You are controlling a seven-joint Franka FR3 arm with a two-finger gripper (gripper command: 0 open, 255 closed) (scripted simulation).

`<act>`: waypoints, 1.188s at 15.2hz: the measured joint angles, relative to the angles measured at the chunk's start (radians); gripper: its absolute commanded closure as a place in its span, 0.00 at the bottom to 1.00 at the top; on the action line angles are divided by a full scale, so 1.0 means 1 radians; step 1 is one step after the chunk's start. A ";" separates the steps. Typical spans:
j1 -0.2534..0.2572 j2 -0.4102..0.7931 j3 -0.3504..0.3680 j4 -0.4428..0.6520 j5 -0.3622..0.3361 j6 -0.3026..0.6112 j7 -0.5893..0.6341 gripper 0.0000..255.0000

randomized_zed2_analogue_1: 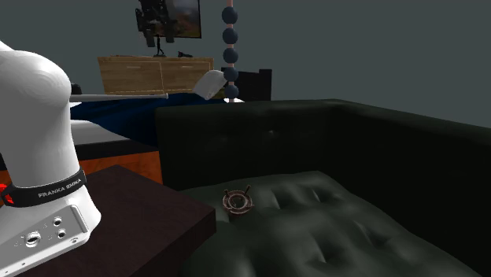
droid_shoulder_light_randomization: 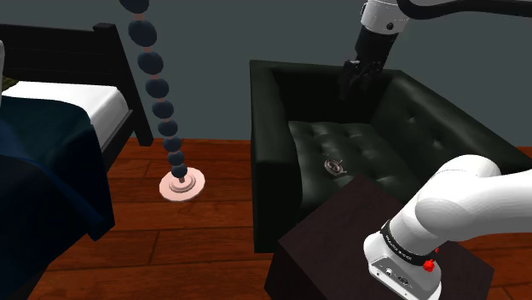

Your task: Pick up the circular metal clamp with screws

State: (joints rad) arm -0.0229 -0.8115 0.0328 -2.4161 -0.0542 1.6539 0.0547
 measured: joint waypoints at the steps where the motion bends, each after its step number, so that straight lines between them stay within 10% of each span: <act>1: 0.000 0.000 0.000 0.000 0.000 0.000 0.000 0.00; 18: -0.107 0.273 -0.187 -0.277 -0.123 0.578 -0.112 0.00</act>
State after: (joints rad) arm -0.1301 -0.5382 -0.1544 -2.6933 -0.1769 2.2317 -0.0576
